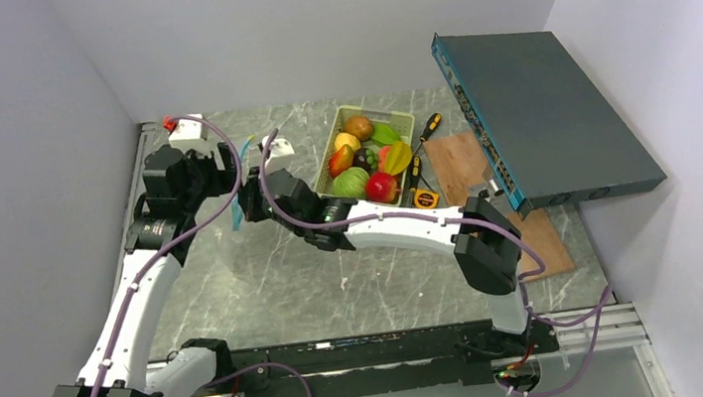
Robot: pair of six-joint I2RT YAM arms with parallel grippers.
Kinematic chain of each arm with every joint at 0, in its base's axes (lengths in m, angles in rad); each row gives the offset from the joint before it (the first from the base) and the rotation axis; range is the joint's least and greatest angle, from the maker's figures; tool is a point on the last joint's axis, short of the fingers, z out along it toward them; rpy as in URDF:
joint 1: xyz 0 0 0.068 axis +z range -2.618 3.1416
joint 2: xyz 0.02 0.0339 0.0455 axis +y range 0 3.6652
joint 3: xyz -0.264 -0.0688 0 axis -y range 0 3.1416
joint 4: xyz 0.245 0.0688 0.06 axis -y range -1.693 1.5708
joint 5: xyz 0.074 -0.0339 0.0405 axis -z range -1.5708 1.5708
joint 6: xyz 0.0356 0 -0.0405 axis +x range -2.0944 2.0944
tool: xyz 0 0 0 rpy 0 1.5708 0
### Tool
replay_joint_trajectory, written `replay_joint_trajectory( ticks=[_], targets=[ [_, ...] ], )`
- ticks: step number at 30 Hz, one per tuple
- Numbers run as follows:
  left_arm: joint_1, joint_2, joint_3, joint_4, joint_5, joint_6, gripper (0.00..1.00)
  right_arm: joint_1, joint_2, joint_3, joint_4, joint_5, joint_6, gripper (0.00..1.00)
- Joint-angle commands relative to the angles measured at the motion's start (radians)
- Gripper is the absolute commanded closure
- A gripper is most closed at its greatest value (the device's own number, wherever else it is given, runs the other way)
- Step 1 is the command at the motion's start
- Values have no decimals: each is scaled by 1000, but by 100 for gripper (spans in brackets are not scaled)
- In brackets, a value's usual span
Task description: Place the food in the zip-top bag and seal the zipper
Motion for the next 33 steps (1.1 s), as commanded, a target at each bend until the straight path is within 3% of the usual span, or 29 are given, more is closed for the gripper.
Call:
replay_joint_trajectory(
  ticks=[1,7,11,14,20,23,25,28,31,33],
  targets=[
    [0,30,46,30,53,2,19,41,-21,95,-23,59,-72,100],
    [9,30,53,36,102,6,38,44,-46,95,-58,97,-108,100],
    [9,7,53,6,37,25,55,47,-50,101,-93,152,-108,100],
    [9,-23,37,-8,11,34,60,44,-42,126,-139,195,-87,100],
    [9,-59,13,-22,-2,50,53,46,-52,120,-133,206,-91,100],
    [9,-55,22,-38,0,53,32,46,-50,120,-126,190,-98,100],
    [9,-53,21,-36,32,50,27,47,-52,121,-124,186,-99,100],
    [9,-38,21,-36,63,43,31,49,-54,122,-122,194,-103,100],
    [9,-18,45,-71,25,42,44,51,-53,127,-128,203,-105,100],
    [9,-24,46,-79,13,40,44,52,-47,132,-134,207,-105,100]
  ],
)
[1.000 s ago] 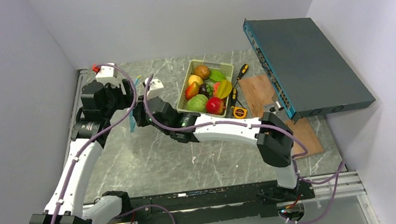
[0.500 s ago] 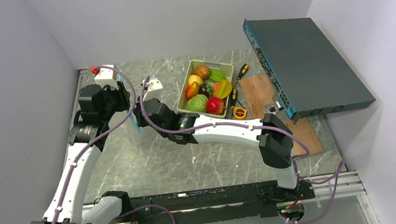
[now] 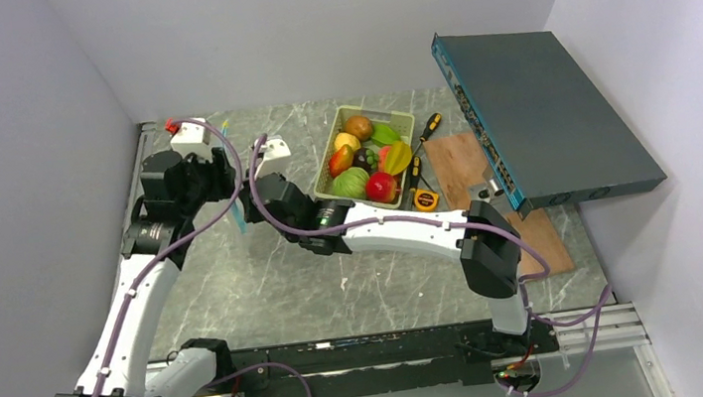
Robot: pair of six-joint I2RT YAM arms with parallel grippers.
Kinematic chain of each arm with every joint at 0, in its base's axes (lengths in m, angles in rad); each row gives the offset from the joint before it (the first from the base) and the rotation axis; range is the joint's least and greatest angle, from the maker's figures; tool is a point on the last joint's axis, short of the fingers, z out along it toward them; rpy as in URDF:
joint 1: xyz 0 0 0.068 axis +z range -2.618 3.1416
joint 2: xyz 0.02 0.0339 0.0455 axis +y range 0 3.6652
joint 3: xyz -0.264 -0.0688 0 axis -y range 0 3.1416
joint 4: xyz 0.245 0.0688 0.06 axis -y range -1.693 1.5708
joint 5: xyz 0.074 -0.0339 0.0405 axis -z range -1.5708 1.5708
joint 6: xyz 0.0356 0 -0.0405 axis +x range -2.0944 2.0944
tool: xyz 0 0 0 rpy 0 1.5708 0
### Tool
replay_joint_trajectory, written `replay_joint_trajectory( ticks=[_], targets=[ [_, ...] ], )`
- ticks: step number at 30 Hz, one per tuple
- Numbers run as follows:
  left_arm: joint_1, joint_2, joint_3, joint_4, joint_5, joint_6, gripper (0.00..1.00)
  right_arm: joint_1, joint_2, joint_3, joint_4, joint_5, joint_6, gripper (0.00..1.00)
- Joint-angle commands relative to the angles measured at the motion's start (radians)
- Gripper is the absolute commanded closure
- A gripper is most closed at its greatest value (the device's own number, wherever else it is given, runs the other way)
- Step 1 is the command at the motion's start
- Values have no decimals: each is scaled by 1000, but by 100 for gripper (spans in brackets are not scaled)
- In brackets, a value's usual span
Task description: Place the food in the zip-top bag and seal the zipper
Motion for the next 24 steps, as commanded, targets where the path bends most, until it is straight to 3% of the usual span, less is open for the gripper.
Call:
replay_joint_trajectory(
  ticks=[1,3,9,12,15,21,24],
  targets=[
    [1,-3,28,-20,-14,6,41,4,-39,51,7,36,-20,100],
    [1,-23,17,-12,-5,5,32,6,-35,57,2,39,-24,100],
    [-1,-85,-15,21,-4,13,20,5,-27,70,-7,48,-40,100],
    [-2,-81,-9,14,-6,16,22,5,-25,70,-7,52,-43,100],
    [-4,-66,4,-5,-25,14,31,8,-22,74,-12,53,-40,100],
    [-13,-86,-6,0,-33,17,26,8,-13,87,-17,57,-43,100],
    [-13,-83,-6,0,-63,13,31,7,-10,94,-18,57,-45,100]
  ],
)
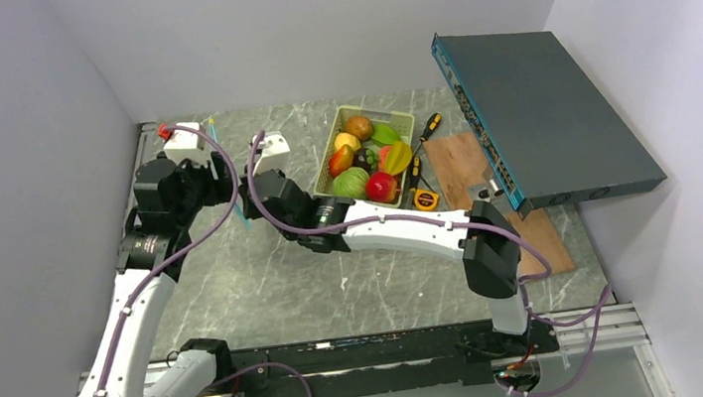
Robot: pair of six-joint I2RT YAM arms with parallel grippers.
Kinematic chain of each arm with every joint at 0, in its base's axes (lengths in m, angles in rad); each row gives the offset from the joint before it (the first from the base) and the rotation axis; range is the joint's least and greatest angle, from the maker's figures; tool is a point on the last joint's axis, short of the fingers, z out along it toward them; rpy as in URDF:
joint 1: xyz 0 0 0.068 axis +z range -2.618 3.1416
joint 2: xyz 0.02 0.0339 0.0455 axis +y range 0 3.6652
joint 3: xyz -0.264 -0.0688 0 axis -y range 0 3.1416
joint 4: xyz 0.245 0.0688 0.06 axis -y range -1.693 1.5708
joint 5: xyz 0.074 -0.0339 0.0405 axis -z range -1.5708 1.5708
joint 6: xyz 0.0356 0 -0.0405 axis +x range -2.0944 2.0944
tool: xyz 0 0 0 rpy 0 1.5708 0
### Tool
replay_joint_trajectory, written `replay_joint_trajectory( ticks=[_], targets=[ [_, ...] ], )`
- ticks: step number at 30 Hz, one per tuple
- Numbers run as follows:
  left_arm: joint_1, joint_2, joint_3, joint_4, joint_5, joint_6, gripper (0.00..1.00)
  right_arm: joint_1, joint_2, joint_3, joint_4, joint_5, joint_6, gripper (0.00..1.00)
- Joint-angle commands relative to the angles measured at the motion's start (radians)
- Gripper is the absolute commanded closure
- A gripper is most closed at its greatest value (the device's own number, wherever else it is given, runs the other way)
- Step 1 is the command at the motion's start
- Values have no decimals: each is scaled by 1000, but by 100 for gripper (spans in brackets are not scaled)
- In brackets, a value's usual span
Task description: Place the food in the zip-top bag and seal the zipper
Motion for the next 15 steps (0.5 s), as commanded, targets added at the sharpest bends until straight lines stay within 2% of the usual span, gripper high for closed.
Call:
replay_joint_trajectory(
  ticks=[1,5,15],
  targets=[
    [-5,-9,8,21,-44,8,36,5,-10,58,15,27,-19,100],
    [-4,10,23,-1,-78,6,56,13,-4,68,15,47,-23,100],
    [-5,2,26,-22,-211,6,76,35,39,117,-22,77,-38,100]
  ],
)
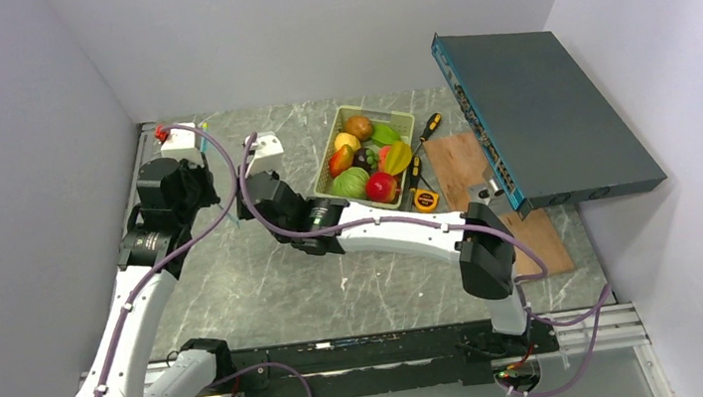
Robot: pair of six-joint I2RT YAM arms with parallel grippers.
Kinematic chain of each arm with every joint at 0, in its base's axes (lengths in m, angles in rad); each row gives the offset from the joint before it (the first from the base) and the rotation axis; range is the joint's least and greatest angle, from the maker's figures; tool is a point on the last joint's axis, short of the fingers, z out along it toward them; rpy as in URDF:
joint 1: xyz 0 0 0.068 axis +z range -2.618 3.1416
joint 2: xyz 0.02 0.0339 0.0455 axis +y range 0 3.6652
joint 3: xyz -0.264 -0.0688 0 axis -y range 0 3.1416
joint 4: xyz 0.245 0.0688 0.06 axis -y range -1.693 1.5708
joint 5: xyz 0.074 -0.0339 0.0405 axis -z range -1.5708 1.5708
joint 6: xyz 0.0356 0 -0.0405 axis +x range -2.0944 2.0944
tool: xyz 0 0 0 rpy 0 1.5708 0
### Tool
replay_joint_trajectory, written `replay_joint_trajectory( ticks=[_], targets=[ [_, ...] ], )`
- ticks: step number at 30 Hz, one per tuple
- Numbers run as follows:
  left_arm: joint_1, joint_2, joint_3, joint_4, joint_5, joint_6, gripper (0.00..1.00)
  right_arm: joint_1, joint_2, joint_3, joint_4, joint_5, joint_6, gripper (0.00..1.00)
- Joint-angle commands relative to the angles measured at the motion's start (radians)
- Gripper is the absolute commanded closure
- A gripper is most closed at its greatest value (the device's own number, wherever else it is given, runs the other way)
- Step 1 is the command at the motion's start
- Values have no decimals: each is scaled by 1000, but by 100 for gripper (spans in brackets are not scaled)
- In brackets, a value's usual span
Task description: Place the food in the zip-top bag and seal the zipper
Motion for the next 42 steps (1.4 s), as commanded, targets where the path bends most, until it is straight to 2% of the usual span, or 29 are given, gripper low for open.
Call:
replay_joint_trajectory(
  ticks=[1,7,8,9,10,11,14,18,22,25,27,32,34,37,42],
  targets=[
    [-3,-13,26,0,-108,6,79,15,18,61,4,33,-26,100],
    [-3,-16,36,-28,-231,6,100,19,54,112,-12,-12,-46,100],
    [-3,-16,36,-31,-259,11,100,20,53,114,-12,-31,-52,96],
    [-3,-17,35,-32,-285,20,100,20,48,107,-9,-48,-59,87],
    [-3,-19,34,-31,-321,30,100,20,38,95,2,-75,-70,72],
    [-3,-21,36,-32,-359,38,100,18,27,85,1,-99,-78,63],
    [-3,-42,19,-13,-503,89,100,9,-20,53,-24,-156,-103,49],
    [-3,-72,-15,42,-605,162,100,-43,-128,-46,-42,-304,-102,40],
    [-3,-25,-12,48,-606,199,100,-133,-231,-161,-67,-469,-79,39],
    [-3,54,15,10,-548,195,100,-212,-310,-264,-80,-584,-61,38],
    [-3,110,36,-21,-443,177,100,-263,-358,-341,-78,-663,-61,37],
    [-3,218,39,-20,-2,110,100,-330,-444,-441,-144,-671,-142,37],
    [-3,273,49,-21,104,92,100,-343,-470,-463,-167,-652,-179,35],
    [-3,342,77,-48,188,80,100,-356,-494,-491,-190,-610,-215,34],
    [-3,346,76,-49,208,80,100,-382,-488,-508,-235,-536,-212,35]
  ],
)
